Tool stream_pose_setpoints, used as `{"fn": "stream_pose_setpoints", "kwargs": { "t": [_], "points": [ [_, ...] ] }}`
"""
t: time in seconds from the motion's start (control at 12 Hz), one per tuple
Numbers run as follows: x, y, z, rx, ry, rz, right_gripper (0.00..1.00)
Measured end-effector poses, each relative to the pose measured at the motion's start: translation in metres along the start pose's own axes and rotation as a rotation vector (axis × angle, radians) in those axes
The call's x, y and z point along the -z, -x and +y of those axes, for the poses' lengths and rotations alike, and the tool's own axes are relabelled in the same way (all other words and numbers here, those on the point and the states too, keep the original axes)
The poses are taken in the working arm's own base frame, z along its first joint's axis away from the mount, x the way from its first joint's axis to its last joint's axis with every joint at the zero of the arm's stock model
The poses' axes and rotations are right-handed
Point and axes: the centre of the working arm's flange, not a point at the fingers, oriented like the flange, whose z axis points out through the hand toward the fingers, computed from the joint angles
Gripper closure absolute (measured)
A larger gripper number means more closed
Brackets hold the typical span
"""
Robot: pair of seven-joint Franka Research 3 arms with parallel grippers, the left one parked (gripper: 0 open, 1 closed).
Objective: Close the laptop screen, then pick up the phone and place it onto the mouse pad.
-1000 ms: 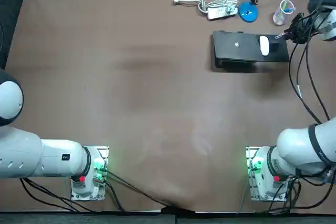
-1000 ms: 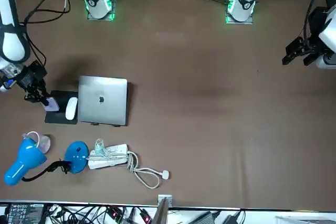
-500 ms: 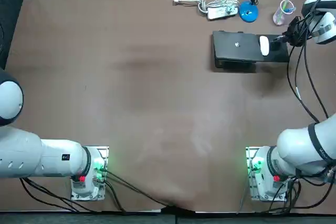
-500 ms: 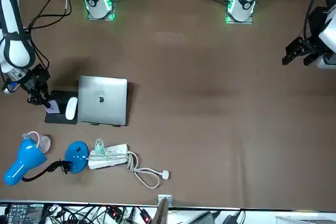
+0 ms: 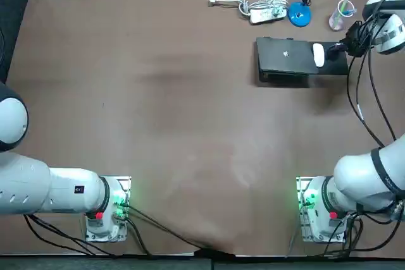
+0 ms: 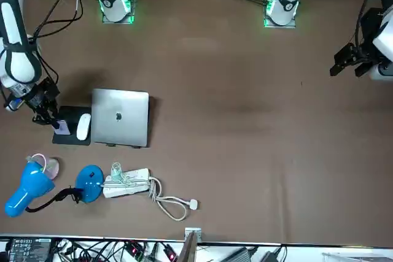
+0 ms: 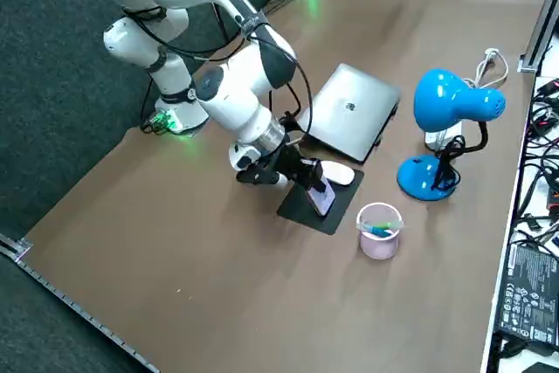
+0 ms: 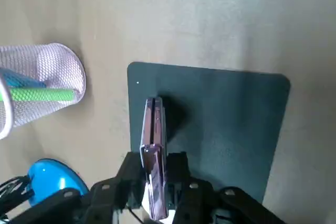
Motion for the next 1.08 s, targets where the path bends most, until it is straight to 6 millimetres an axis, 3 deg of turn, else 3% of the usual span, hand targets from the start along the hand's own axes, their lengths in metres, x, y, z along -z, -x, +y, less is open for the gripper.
{"fn": "stream_pose_setpoints", "kwargs": {
  "t": [1.08],
  "points": [
    [-0.015, -0.002, -0.011, 0.015, 0.012, -0.061, 0.78]
  ]
}}
